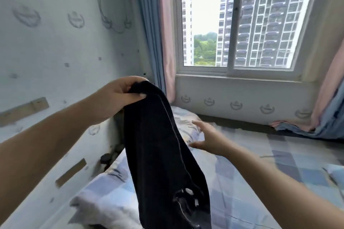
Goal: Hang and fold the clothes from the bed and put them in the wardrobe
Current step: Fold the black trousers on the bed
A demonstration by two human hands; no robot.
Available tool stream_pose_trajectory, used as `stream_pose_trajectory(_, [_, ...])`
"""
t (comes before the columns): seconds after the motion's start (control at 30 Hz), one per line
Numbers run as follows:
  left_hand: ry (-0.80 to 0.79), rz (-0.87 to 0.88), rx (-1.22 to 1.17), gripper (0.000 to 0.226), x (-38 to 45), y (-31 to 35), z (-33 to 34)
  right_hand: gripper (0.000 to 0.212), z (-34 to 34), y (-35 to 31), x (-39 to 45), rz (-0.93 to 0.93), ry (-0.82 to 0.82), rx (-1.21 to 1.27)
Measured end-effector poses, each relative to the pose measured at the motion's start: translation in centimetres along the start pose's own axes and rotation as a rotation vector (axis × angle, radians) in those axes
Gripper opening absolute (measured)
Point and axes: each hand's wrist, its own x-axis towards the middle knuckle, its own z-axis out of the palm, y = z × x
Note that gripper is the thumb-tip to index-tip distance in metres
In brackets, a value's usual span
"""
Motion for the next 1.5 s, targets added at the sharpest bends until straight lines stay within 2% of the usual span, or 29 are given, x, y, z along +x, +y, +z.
stream_pose_trajectory(0.1, [0.053, -0.016, 0.079, 0.046, -0.4, -0.9, -2.1, 0.076, 2.7, 0.5, 3.6, -0.031, -0.307, 0.064])
stream_pose_trajectory(0.17, [0.110, -0.041, 0.112, 0.047, -0.9, -1.6, -3.1, 0.069, 5.0, 0.7, 5.4, -0.022, -0.422, 0.061])
stream_pose_trajectory(0.33, [0.261, -0.101, 0.110, 0.038, -2.2, -2.9, -5.1, 0.036, 10.7, 0.2, 8.5, -0.075, -0.481, -0.146])
stream_pose_trajectory(0.47, [0.422, -0.156, 0.122, 0.027, -3.3, -3.6, -7.2, 0.033, 14.3, -0.9, 8.7, -0.102, -0.493, -0.247])
stream_pose_trajectory(0.7, [0.523, -0.168, 0.137, 0.038, -5.2, -2.4, -9.6, 0.023, 18.0, -2.7, 9.0, -0.117, -0.399, -0.218])
stream_pose_trajectory(0.8, [0.601, -0.171, 0.175, 0.037, -5.7, -2.1, -11.5, 0.010, 18.2, -3.1, 9.2, -0.077, -0.244, -0.066])
stream_pose_trajectory(0.87, [0.685, -0.154, 0.175, 0.034, -5.9, -2.0, -13.3, 0.008, 17.2, -3.3, 9.8, -0.113, -0.143, -0.098])
stream_pose_trajectory(0.93, [0.762, -0.131, 0.182, 0.034, -5.9, -2.3, -15.7, 0.012, 15.5, -4.2, 10.9, -0.152, -0.111, -0.131])
stream_pose_trajectory(1.03, [0.871, -0.127, 0.210, 0.031, -5.6, -2.9, -19.6, 0.006, 13.0, -6.5, 12.9, -0.143, -0.103, -0.064])
stream_pose_trajectory(1.1, [0.934, -0.119, 0.266, 0.026, -5.3, -3.6, -22.4, 0.012, 10.9, -8.0, 14.7, -0.105, -0.023, -0.005])
stream_pose_trajectory(1.17, [0.958, -0.133, 0.346, 0.026, -5.0, -4.5, -24.8, 0.018, 8.3, -9.5, 16.7, -0.029, 0.068, 0.183])
stream_pose_trajectory(1.23, [0.968, -0.156, 0.426, 0.023, -4.6, -5.4, -26.8, 0.025, 5.2, -11.8, 18.5, 0.059, 0.140, 0.558])
stream_pose_trajectory(1.33, [1.045, -0.139, 0.519, 0.019, -3.5, -6.4, -28.3, 0.029, 1.3, -15.2, 19.2, 0.040, 0.256, 0.934])
stream_pose_trajectory(1.4, [1.070, -0.130, 0.600, 0.029, -2.8, -6.3, -29.5, 0.024, -0.8, -17.3, 19.5, -0.035, 0.329, 1.023])
stream_pose_trajectory(1.5, [1.001, -0.157, 0.671, 0.036, -1.8, -5.9, -31.2, 0.012, -3.7, -19.2, 20.0, -0.137, 0.428, 0.972])
